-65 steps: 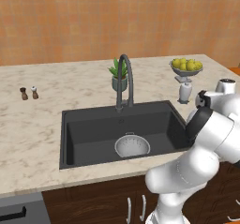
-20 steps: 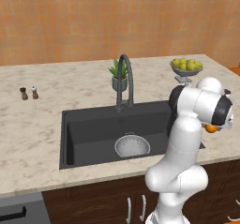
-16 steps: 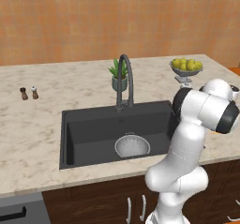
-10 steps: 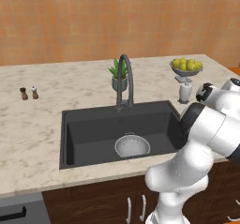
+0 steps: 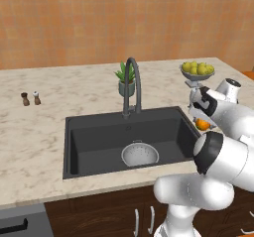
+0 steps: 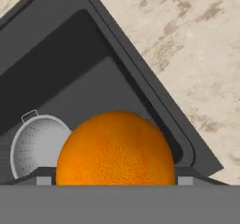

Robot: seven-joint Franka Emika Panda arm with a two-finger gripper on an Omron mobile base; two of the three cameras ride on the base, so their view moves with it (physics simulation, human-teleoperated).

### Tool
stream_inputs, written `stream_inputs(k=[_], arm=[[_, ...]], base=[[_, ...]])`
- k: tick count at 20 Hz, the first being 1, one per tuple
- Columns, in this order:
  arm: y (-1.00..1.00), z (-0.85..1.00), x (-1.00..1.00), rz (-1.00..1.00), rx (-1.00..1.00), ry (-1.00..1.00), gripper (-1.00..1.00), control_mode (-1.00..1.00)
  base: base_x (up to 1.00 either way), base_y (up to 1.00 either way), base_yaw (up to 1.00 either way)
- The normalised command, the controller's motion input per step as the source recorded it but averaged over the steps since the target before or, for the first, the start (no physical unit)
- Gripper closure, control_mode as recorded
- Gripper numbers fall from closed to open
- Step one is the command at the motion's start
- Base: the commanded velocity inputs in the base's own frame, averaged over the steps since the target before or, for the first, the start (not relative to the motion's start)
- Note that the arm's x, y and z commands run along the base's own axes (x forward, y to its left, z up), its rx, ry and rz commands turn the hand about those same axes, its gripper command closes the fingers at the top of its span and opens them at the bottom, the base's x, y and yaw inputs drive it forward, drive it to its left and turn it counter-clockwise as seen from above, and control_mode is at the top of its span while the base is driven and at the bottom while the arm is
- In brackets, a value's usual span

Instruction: Put the colander in the sink, put the orange in the colander, and turn on the sink faucet and pour water over the colander.

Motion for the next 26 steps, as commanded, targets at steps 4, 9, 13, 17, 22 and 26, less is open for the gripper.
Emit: stream_inputs(k=[4,9,13,17,22,26], arm=[[0.47,0.00,0.04,-0.08,0.12,0.00,1.00,-1.00],[0.50,-0.11,0.14,-0.10,0.12,0.00,1.00,-1.00],[0.71,-0.34,0.12,-0.16,0.03,0.00,1.00,-1.00],[0.59,-0.46,0.10,-0.19,0.00,0.00,1.00,-1.00],[0.15,-0.45,0.07,-0.14,0.11,0.00,1.00,-1.00],[0.09,-0.32,0.20,-0.08,0.13,0.00,1.00,-1.00]], base=[[0.00,0.00,0.00],[0.00,0.00,0.00],[0.00,0.00,0.00],[0.00,0.00,0.00],[0.00,0.00,0.00],[0.00,0.00,0.00]])
